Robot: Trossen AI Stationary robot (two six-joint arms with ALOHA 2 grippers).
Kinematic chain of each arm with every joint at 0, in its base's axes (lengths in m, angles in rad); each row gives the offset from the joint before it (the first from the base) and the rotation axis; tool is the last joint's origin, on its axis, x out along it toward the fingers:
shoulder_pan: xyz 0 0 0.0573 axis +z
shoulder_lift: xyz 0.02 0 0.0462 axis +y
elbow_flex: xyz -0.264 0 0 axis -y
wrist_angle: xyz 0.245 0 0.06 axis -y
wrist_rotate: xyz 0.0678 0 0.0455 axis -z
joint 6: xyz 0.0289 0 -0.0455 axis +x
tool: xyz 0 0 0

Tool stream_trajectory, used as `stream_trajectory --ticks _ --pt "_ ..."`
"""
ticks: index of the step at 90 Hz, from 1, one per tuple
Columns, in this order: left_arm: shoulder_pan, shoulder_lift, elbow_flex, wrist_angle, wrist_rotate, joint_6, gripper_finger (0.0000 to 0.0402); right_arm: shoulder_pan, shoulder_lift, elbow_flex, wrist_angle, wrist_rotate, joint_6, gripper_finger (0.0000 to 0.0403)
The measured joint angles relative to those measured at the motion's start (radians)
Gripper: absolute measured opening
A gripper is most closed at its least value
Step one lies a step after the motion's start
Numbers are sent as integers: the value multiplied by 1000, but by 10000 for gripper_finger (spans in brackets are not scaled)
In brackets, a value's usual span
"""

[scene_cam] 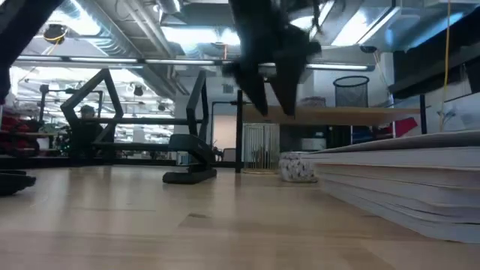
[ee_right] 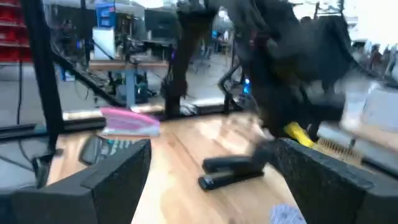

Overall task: Stock shelves
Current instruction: Put the white floral-patterned item under the shelf

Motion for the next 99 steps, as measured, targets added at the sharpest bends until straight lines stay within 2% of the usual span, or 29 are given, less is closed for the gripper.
stream_trajectory --ticks 13,23,32,39,46,55,65,84,91,99 --pt "-159 -2 47 -147 -26 -154 301 -158 -1 -25 -138 -359 177 330" --pt "-282 -2 47 -193 -57 -310 301 -266 -1 -41 -227 -502 202 323" --pt "-381 -2 47 -210 -80 -482 301 -351 -1 -83 -245 -613 197 296" --pt "-449 -2 47 -214 -121 -624 301 -395 4 -123 -194 -648 196 264" --pt "-510 -2 47 -214 -206 -757 301 -423 6 -168 -127 -671 195 226" --pt "-570 -2 47 -215 -294 -855 301 -455 6 -212 -52 -713 194 172" --pt "-593 -2 47 -231 -353 -877 301 -497 7 -248 -40 -779 198 111" --pt "-566 0 47 -269 -347 -911 301 -549 8 -287 134 -844 163 18" --pt "-565 0 47 -266 -347 -912 301 -558 23 -287 150 -827 160 4" --pt "-566 0 47 -260 -350 -921 301 -569 47 -288 176 -834 165 8"
